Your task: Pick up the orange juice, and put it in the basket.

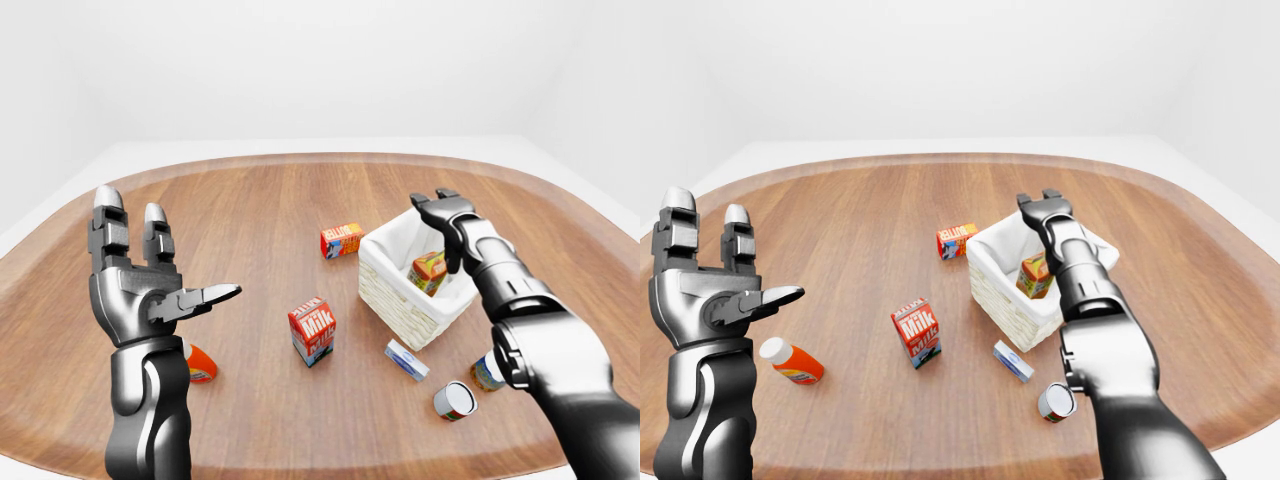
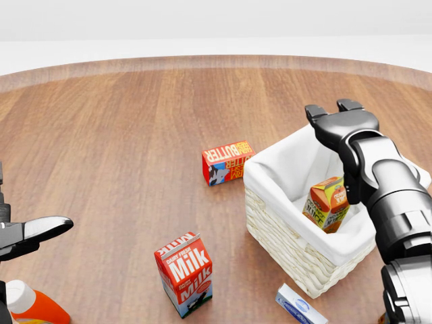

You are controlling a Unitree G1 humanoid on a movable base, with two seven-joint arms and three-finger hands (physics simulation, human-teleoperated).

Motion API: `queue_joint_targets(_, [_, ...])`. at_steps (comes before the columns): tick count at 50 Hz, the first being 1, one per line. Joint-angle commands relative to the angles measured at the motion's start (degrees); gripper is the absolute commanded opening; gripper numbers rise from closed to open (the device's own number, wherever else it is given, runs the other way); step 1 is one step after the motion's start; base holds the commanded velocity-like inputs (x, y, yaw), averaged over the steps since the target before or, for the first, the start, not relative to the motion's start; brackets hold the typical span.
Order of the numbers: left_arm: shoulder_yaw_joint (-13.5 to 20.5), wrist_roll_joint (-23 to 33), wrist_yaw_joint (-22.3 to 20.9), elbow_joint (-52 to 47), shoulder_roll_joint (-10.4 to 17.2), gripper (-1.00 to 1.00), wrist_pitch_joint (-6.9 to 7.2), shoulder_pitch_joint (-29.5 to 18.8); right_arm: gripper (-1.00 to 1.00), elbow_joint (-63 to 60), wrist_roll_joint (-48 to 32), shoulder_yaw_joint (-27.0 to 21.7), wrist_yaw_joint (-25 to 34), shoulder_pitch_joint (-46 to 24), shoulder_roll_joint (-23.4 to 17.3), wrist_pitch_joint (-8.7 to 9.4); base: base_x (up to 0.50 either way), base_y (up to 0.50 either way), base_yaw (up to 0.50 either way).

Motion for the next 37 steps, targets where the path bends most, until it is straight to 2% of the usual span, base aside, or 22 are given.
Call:
queue_joint_targets(1, [0.0,0.0,0.0,0.0,0.0,1.0,0.0,0.0,1.0,0.6,0.2,-0.2,0.9,-1.7,-0.8,0.0,0.0,0.0,0.0])
queue_joint_targets(37, [-0.2,0.3,0.0,-0.1,-0.1,1.0,0.0,0.2,1.0,-5.0,1.2,-1.9,7.5,-4.3,-3.3,0.0,0.0,0.0,0.0])
